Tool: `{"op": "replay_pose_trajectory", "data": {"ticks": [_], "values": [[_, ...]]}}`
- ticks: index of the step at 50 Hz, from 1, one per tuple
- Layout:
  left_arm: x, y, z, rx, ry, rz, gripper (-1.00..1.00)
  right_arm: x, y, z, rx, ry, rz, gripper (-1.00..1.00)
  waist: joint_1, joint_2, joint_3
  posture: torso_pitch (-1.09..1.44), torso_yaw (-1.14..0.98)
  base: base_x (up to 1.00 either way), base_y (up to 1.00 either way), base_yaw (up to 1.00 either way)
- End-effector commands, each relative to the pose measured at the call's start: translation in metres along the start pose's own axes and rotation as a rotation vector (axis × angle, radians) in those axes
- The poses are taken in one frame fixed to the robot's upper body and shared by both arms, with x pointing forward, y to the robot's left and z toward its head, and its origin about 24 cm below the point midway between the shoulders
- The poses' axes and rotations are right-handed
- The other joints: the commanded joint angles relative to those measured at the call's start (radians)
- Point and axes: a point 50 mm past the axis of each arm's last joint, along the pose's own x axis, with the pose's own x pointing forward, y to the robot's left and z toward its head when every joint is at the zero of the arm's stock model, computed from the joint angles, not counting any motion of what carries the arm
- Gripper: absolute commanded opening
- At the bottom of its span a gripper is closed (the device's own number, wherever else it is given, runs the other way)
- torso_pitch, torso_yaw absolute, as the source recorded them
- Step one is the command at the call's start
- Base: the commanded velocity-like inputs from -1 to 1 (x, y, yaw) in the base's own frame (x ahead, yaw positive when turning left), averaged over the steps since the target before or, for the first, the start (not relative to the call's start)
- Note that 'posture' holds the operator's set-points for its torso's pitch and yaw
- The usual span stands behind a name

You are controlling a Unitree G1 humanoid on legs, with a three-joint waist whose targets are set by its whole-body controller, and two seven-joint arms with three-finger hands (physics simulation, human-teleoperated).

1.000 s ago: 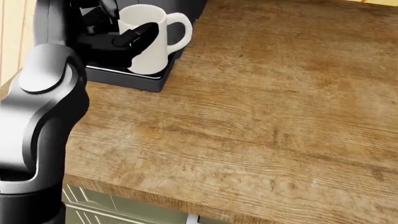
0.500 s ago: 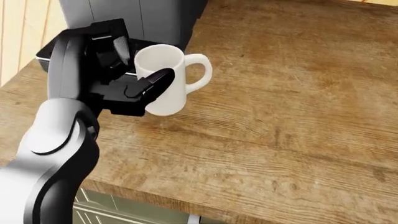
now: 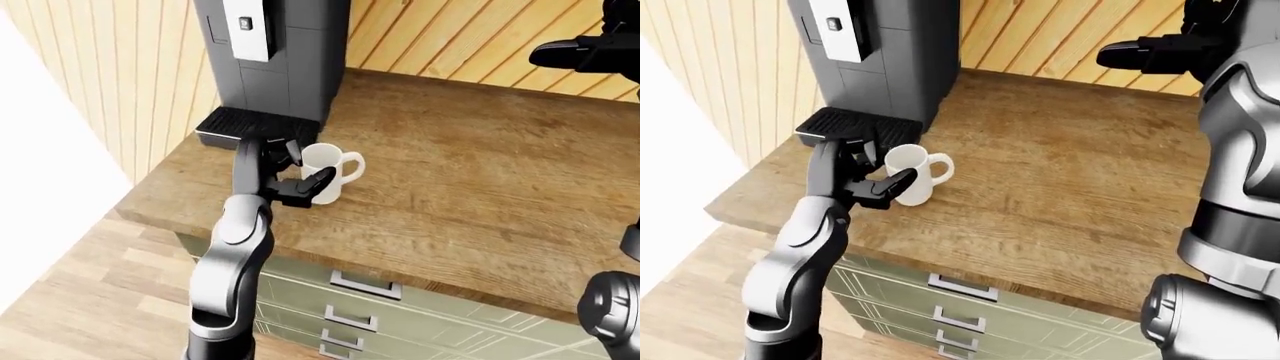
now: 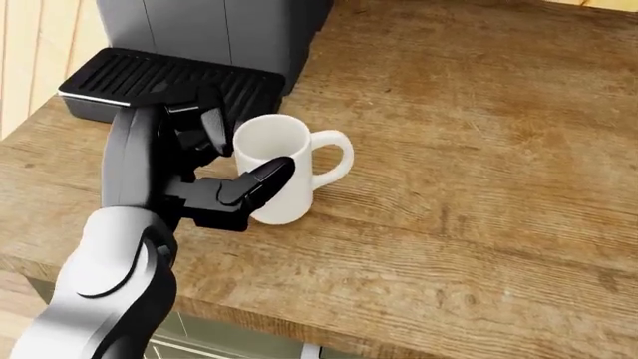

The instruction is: Pick the mug from under the coffee machine dispenser and place it on the counter.

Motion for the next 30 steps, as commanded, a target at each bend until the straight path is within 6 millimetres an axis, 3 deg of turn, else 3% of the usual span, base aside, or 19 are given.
{"op": "replay_pose_trajectory", "data": {"ticks": [1, 18, 20, 23, 24, 28, 30], "values": [[-0.0019, -0.0036, 0.0196, -0.014, -0.104, -0.018, -1.0, -0.0023, -0.0045, 0.0219, -0.003, -0.095, -0.016, 1.0, 0.001, -0.006, -0.027, 0.0, 0.0, 0.0, 0.0, 0.0], [-0.0047, -0.0056, 0.0136, -0.009, -0.082, -0.036, -1.0, -0.0019, -0.0063, 0.0224, -0.005, -0.098, -0.017, 1.0, 0.002, -0.009, -0.026, 0.0, 0.0, 0.0, 0.0, 0.0], [-0.0054, -0.0061, 0.0122, -0.011, -0.076, -0.039, -0.67, -0.0022, -0.0058, 0.0227, -0.006, -0.098, -0.016, 1.0, 0.002, -0.01, -0.026, 0.0, 0.0, 0.0, 0.0, 0.0], [-0.0056, -0.0063, 0.0115, -0.01, -0.073, -0.042, -0.44, -0.0025, -0.0054, 0.0229, -0.006, -0.098, -0.016, 1.0, 0.002, -0.01, -0.026, 0.0, 0.0, 0.0, 0.0, 0.0], [-0.0056, -0.0061, 0.0112, -0.011, -0.071, -0.04, -0.23, -0.0025, -0.0054, 0.0227, -0.006, -0.098, -0.017, 1.0, 0.003, -0.01, -0.026, 0.0, 0.0, 0.0, 0.0, 0.0], [-0.0056, -0.006, 0.0114, -0.011, -0.07, -0.04, -0.11, -0.0025, -0.0052, 0.0234, -0.006, -0.099, -0.016, 1.0, 0.003, -0.011, -0.027, 0.0, 0.0, 0.0, 0.0, 0.0], [-0.0058, -0.0059, 0.0107, -0.01, -0.068, -0.04, 0.1, -0.0023, -0.0056, 0.0235, -0.007, -0.099, -0.017, 1.0, 0.003, -0.011, -0.027, 0.0, 0.0, 0.0, 0.0, 0.0]]}}
